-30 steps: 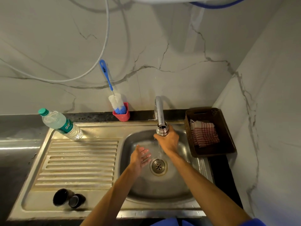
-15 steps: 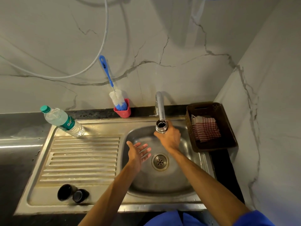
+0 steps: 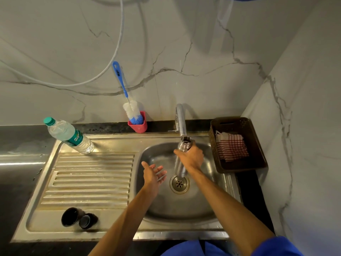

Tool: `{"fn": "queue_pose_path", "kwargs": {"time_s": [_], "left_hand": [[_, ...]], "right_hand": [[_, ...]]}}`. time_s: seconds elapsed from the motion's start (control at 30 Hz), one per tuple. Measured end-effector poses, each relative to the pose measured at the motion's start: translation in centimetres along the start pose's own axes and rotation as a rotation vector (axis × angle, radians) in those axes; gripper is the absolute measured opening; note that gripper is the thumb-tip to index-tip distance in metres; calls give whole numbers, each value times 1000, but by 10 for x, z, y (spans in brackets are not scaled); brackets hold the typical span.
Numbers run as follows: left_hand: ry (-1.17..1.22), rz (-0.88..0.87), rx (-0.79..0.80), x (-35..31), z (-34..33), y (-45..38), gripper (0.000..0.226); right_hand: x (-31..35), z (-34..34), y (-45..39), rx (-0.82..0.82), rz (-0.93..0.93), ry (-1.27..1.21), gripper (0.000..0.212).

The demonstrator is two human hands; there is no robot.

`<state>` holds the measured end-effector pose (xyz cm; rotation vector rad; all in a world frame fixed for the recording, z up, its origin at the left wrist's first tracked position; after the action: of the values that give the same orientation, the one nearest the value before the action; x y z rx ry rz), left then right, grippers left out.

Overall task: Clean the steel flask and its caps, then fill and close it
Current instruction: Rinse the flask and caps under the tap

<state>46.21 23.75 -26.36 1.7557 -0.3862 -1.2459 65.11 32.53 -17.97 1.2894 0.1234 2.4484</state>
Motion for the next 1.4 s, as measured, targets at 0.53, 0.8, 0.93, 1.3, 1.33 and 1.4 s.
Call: {"fn": "queue_pose_path", "kwargs": {"time_s": [0.53,0.8,0.93,1.3,1.33,1.4], "left_hand": [[-1,25,13,7,-10,13,75],[14,24,19,7,-9,16,79],[2,28,18,6,-7,17,77],[-1,34,28,6,1,10,73],[3,39,32,6,1,8,73],[-1,36,39,4,-1,5,71]], "right_hand": [[-3,5,8,36,56,39,66],[-7,12,4,58,68,19,67],[-6,16,11,83,144,-30,58],[-1,0,-15,224,46,-206,62],[0,-6,-14,271,68,-164,63],[-3,-14,-11,335,88,-113,64]]}}
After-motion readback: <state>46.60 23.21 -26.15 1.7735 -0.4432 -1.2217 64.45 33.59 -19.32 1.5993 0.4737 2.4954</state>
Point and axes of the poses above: each hand's wrist, its own y-axis away from the middle knuckle, its own z-axis out of the back of the hand, x = y × z, the point moved 8 cm from there along -y, towards the middle knuckle, and after that the axes turned 7 degrees about -y, right-handed, at the moved point
